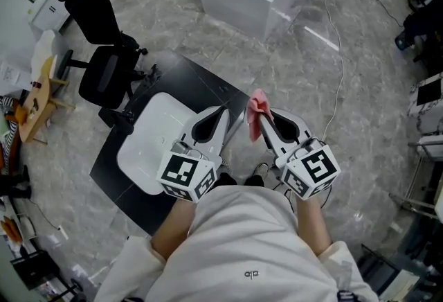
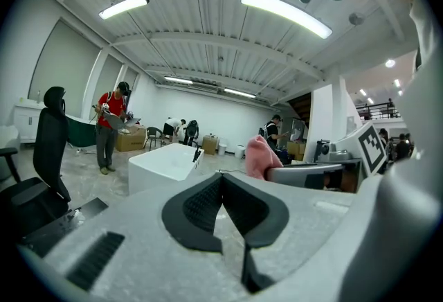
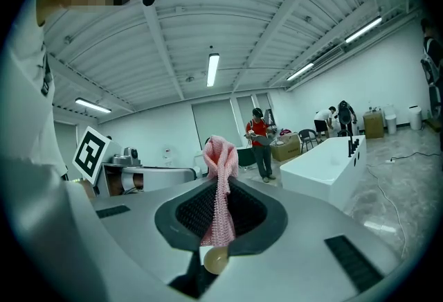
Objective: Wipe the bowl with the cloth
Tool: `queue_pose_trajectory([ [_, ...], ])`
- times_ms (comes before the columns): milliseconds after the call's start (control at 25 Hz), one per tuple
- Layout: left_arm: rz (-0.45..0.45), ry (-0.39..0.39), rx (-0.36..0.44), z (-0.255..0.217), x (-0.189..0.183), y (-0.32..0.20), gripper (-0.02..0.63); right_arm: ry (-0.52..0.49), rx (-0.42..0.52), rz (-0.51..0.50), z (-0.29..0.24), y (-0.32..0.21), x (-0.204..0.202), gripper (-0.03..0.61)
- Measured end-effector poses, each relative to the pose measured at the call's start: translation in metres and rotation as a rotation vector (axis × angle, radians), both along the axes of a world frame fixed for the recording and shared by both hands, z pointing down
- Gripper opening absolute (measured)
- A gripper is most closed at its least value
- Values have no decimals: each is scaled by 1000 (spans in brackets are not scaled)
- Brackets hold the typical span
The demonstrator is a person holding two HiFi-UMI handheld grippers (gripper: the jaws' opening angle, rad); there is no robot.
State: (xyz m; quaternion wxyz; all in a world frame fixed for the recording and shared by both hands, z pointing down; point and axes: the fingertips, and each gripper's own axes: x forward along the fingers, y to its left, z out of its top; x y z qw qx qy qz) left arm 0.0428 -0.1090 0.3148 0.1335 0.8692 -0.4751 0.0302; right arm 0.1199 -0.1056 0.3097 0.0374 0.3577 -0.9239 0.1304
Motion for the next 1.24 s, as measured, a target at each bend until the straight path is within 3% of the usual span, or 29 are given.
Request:
queue_pose_trajectory([
  [1240,-27,-28,-42,12,-3,0,11,42,25,10,2,-1,4,28],
])
